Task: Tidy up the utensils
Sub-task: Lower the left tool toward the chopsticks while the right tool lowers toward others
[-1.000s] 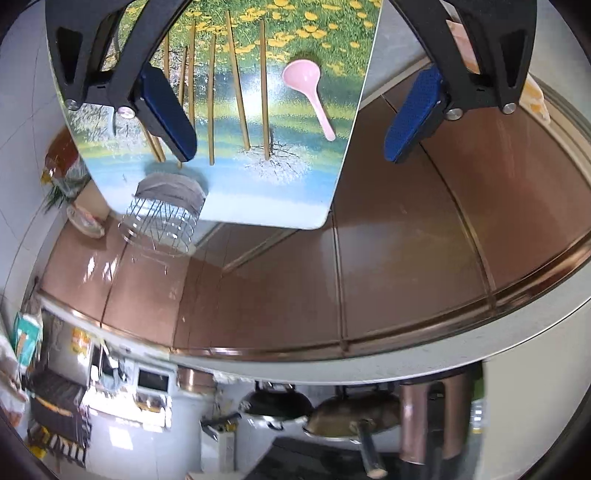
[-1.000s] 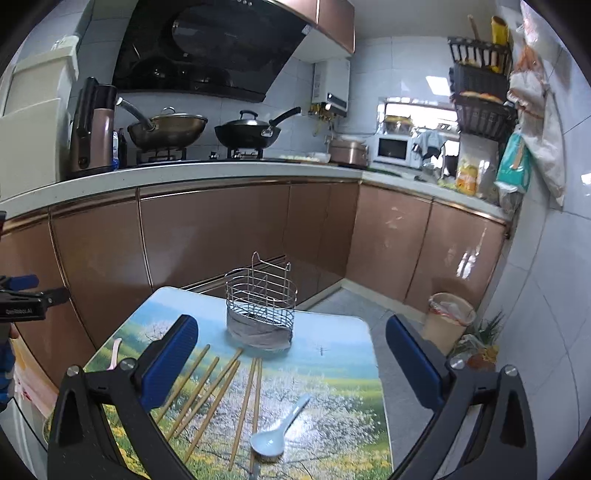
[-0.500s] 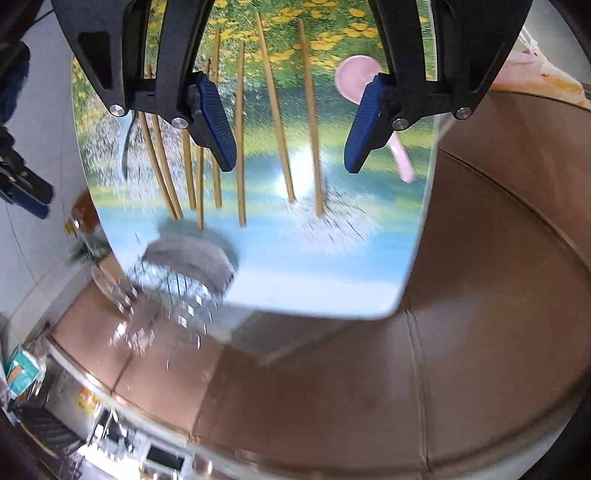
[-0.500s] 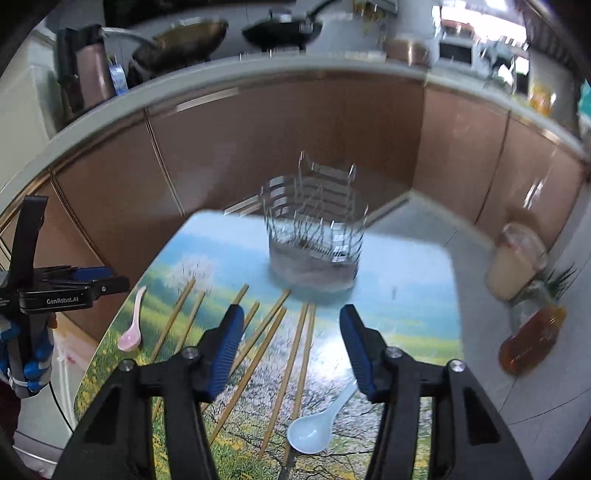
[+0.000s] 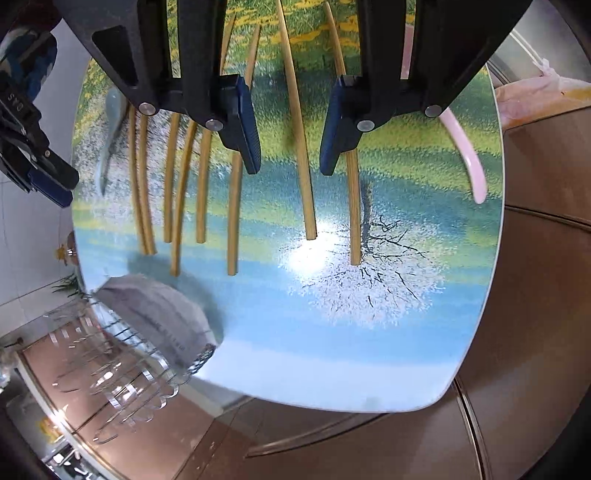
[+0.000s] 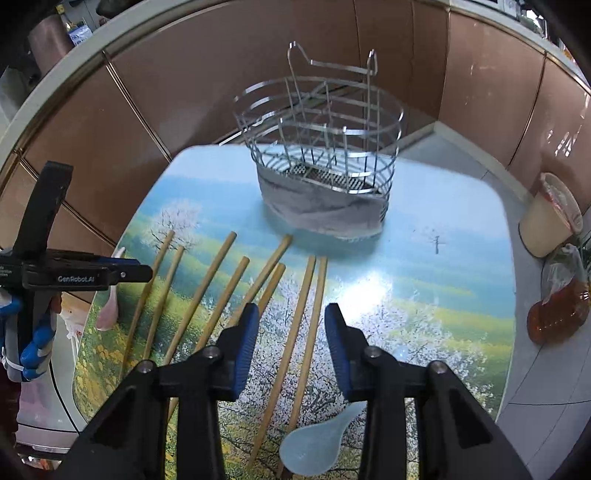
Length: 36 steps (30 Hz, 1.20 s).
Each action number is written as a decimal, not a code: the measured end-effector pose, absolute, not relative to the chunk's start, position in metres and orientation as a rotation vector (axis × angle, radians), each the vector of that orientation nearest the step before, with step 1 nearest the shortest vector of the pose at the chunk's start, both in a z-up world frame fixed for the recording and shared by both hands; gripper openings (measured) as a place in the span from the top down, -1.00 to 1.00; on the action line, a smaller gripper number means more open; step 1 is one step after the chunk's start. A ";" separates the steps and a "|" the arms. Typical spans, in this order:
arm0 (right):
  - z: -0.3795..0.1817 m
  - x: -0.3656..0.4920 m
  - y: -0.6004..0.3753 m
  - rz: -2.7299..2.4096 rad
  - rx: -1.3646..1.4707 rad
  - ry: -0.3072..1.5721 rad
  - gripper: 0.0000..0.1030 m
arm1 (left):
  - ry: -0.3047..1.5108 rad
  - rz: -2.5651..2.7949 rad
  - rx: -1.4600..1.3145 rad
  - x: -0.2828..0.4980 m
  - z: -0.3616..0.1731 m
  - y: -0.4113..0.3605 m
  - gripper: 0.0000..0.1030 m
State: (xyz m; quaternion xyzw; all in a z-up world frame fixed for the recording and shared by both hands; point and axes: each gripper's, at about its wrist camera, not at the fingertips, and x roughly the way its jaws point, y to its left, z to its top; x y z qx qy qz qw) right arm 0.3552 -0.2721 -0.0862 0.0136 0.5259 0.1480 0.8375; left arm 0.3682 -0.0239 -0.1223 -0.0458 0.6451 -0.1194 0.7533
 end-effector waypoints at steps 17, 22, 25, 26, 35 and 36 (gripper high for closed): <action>-0.135 0.388 -0.268 0.277 -0.039 1.232 0.58 | 1.476 -0.207 -0.057 0.392 -0.160 -0.038 0.60; -0.147 0.396 -0.264 0.265 -0.052 1.256 0.65 | 1.472 -0.211 -0.057 0.390 -0.164 -0.048 0.61; -0.152 0.398 -0.261 0.262 -0.058 1.263 0.67 | 1.471 -0.212 -0.060 0.390 -0.164 -0.047 0.62; -0.153 0.399 -0.260 0.262 -0.060 1.265 0.68 | 1.471 -0.212 -0.061 0.390 -0.164 -0.047 0.62; -0.168 0.410 -0.253 0.242 -0.081 1.283 0.74 | 1.472 -0.209 -0.062 0.393 -0.162 -0.035 0.62; -0.170 0.411 -0.252 0.240 -0.082 1.285 0.75 | 1.473 -0.208 -0.064 0.394 -0.162 -0.034 0.62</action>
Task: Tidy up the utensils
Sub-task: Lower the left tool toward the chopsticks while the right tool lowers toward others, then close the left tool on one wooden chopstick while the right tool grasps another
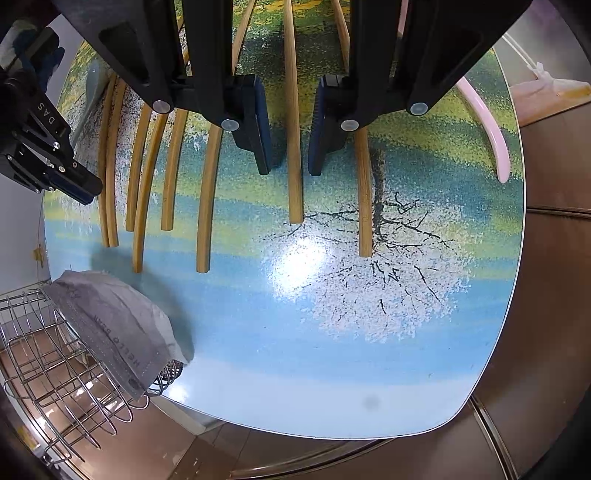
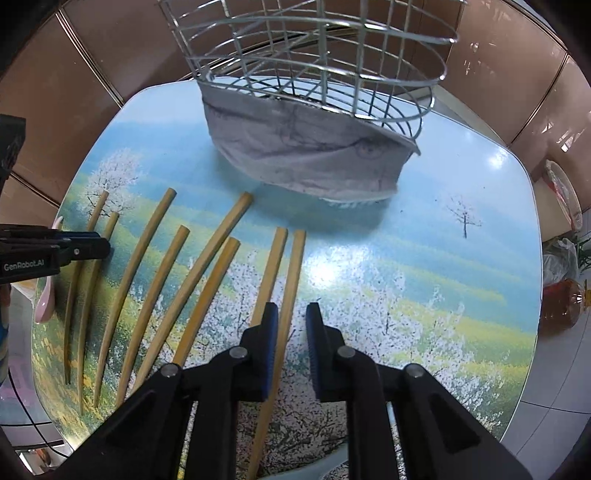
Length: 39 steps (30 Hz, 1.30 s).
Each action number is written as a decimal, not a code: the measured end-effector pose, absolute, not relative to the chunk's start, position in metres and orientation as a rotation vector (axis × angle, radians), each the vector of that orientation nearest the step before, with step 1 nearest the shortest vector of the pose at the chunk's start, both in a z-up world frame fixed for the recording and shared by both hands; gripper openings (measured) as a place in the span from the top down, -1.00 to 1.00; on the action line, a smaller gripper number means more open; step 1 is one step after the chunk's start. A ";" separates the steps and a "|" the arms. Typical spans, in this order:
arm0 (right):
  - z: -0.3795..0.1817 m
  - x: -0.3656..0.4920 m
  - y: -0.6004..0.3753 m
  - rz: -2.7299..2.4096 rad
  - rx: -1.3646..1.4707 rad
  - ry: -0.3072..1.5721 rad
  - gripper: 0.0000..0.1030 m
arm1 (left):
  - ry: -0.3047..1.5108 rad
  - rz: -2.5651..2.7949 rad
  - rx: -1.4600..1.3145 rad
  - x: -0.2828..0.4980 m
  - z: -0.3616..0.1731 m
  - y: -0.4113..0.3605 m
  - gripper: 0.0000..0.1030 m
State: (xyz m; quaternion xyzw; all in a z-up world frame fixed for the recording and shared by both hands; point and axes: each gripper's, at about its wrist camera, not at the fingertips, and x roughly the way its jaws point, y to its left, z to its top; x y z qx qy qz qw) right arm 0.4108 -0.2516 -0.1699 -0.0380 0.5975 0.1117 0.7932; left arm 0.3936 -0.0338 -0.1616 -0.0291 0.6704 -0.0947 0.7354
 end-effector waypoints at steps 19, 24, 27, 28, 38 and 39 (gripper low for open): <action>-0.170 0.404 -0.267 0.243 -0.123 1.291 0.78 | 1.475 -0.196 -0.036 0.402 -0.158 -0.041 0.62; -0.170 0.407 -0.264 0.241 -0.148 1.301 0.78 | 1.470 -0.194 -0.027 0.408 -0.156 -0.045 0.62; -0.170 0.407 -0.263 0.233 -0.146 1.300 0.78 | 1.464 -0.191 -0.006 0.409 -0.155 -0.049 0.64; -0.171 0.407 -0.262 0.230 -0.145 1.299 0.79 | 1.463 -0.186 -0.002 0.409 -0.155 -0.051 0.66; -0.162 0.389 -0.268 0.224 -0.051 1.242 0.86 | 1.449 -0.168 -0.040 0.402 -0.155 -0.054 0.89; -0.159 0.386 -0.268 0.227 -0.042 1.231 0.86 | 1.442 -0.165 -0.037 0.399 -0.155 -0.054 0.89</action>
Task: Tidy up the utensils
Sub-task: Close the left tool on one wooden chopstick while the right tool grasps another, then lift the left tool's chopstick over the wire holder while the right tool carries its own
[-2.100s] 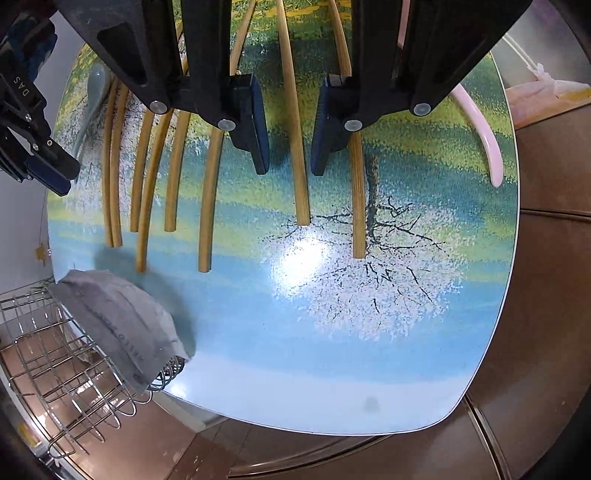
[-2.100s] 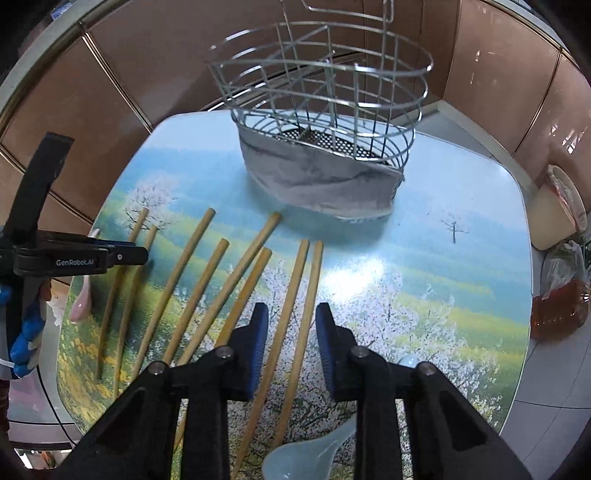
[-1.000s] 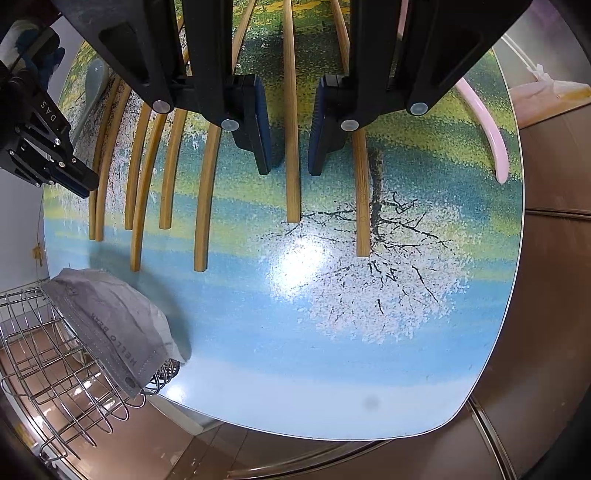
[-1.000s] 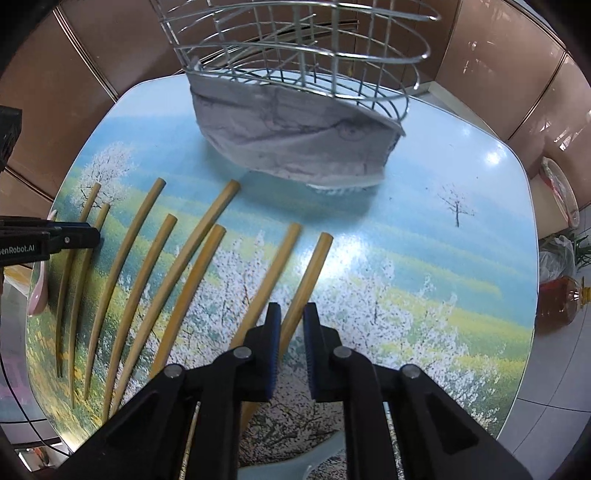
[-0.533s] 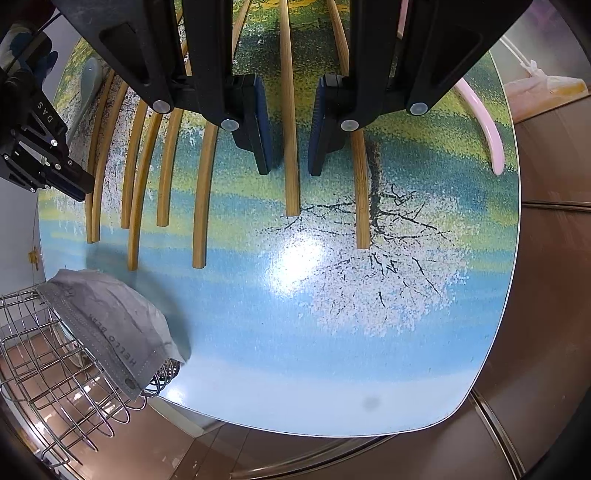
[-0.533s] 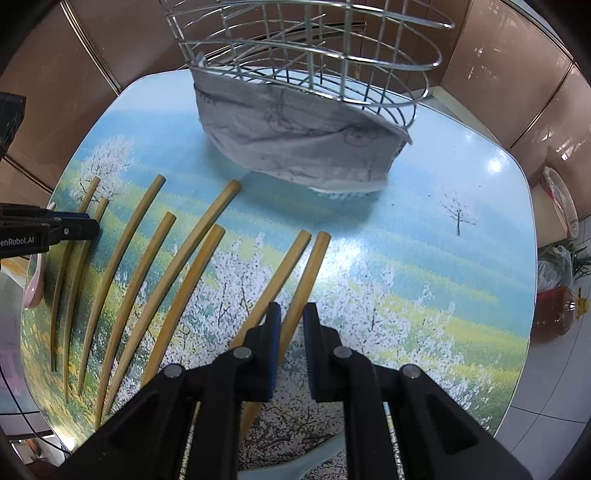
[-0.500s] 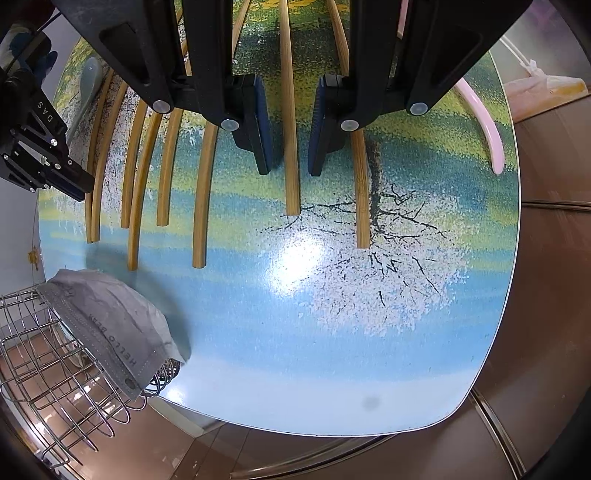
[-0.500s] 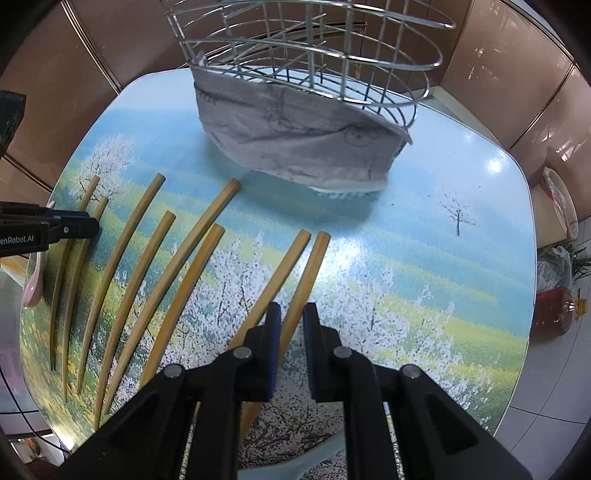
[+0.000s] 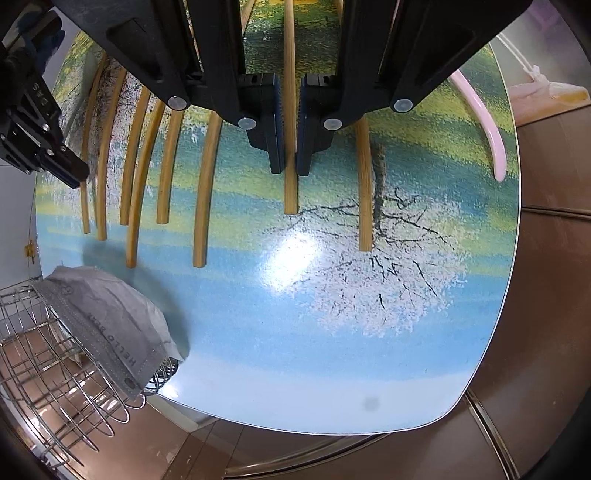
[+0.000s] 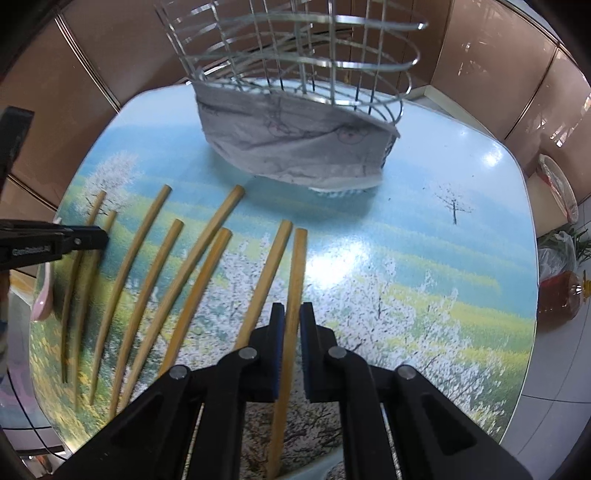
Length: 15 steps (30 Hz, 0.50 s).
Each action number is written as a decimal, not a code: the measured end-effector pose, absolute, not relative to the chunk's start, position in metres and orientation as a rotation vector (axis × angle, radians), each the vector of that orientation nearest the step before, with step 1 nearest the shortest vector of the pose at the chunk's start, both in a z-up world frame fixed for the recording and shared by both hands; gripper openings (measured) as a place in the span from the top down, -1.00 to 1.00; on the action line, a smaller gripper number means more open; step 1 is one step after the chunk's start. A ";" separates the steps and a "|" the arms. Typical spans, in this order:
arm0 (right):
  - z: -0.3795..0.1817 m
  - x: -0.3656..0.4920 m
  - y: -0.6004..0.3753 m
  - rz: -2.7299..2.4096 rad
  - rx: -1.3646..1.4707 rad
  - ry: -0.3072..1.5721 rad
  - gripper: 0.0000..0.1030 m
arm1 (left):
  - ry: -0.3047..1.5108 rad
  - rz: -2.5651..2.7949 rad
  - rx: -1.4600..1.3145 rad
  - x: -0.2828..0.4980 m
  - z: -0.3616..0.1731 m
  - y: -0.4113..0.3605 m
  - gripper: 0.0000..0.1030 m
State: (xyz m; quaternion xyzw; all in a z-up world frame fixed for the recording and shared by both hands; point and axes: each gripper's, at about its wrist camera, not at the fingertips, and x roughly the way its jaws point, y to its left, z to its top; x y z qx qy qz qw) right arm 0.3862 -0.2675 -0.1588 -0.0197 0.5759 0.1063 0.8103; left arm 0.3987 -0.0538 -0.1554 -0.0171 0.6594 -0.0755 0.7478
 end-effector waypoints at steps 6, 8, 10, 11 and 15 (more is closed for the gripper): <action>-0.128 0.354 -0.274 0.254 0.018 1.125 0.86 | 1.340 -0.149 -0.007 0.373 -0.130 -0.053 0.89; -0.119 0.343 -0.277 0.254 0.032 1.101 0.87 | 1.307 -0.146 -0.011 0.362 -0.118 -0.049 0.89; -0.110 0.333 -0.279 0.254 0.044 1.076 0.87 | 1.279 -0.146 -0.028 0.352 -0.106 -0.044 0.89; -0.103 0.327 -0.279 0.255 0.047 1.061 0.87 | 1.260 -0.149 -0.040 0.345 -0.097 -0.040 0.89; -0.071 0.304 -0.278 0.273 0.056 0.985 0.87 | 1.187 -0.177 -0.074 0.324 -0.066 -0.028 0.89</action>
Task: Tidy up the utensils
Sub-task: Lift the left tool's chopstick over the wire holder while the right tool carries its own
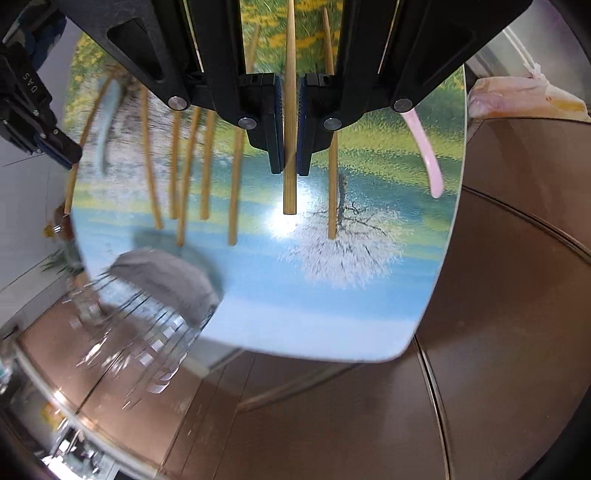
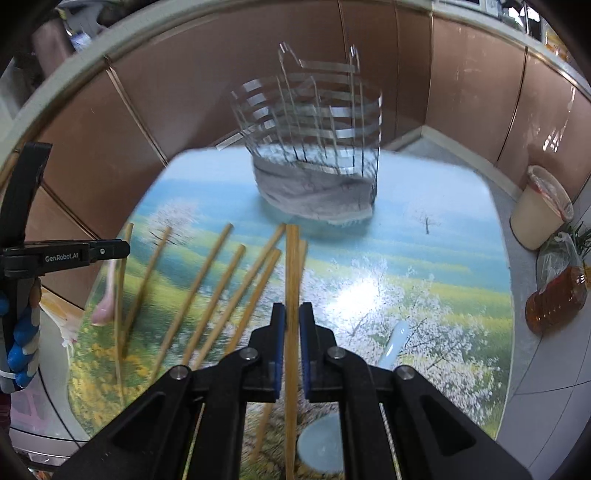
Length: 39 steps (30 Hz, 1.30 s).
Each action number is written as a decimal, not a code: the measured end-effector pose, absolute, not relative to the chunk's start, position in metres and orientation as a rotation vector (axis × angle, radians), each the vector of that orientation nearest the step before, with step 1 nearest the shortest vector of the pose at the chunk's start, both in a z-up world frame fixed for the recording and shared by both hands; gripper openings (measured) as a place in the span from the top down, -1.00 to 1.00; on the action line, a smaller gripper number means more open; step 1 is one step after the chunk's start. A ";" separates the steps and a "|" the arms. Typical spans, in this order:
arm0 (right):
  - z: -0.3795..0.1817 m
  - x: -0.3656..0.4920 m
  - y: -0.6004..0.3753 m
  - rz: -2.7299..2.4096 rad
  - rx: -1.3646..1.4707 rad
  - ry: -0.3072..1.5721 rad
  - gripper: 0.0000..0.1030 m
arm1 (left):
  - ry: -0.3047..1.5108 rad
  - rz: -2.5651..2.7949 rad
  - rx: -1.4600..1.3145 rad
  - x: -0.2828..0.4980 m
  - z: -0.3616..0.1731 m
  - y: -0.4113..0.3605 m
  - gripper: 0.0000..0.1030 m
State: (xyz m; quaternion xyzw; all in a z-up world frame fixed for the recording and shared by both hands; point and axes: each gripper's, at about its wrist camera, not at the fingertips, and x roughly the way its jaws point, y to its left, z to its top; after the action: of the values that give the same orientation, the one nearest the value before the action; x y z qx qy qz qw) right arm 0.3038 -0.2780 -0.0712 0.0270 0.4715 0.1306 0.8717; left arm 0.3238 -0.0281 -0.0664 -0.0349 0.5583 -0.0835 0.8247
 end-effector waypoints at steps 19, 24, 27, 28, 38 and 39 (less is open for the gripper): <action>0.063 0.208 -0.254 0.286 0.030 0.641 0.88 | 0.820 -0.243 -0.194 0.241 0.078 0.013 0.89; 0.093 0.204 -0.254 0.274 0.014 0.586 0.87 | 0.778 -0.269 -0.219 0.237 0.108 0.012 0.89; 0.114 0.209 -0.255 0.261 0.003 0.552 0.88 | 0.742 -0.282 -0.222 0.241 0.128 0.008 0.89; 0.121 0.213 -0.255 0.255 -0.002 0.541 0.88 | 0.734 -0.287 -0.222 0.243 0.133 0.006 0.89; 0.176 0.291 -0.266 0.201 -0.017 0.449 0.87 | 0.642 -0.332 -0.223 0.303 0.183 -0.033 0.89; 0.177 0.299 -0.267 0.196 -0.018 0.446 0.87 | 0.636 -0.334 -0.222 0.312 0.185 -0.037 0.89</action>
State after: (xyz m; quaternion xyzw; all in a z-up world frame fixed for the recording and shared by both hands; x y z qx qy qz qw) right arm 0.2985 -0.2669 0.1765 -0.0089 0.2206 0.0971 0.9705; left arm 0.3123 -0.0366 0.1853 -0.1085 0.3107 -0.1632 0.9301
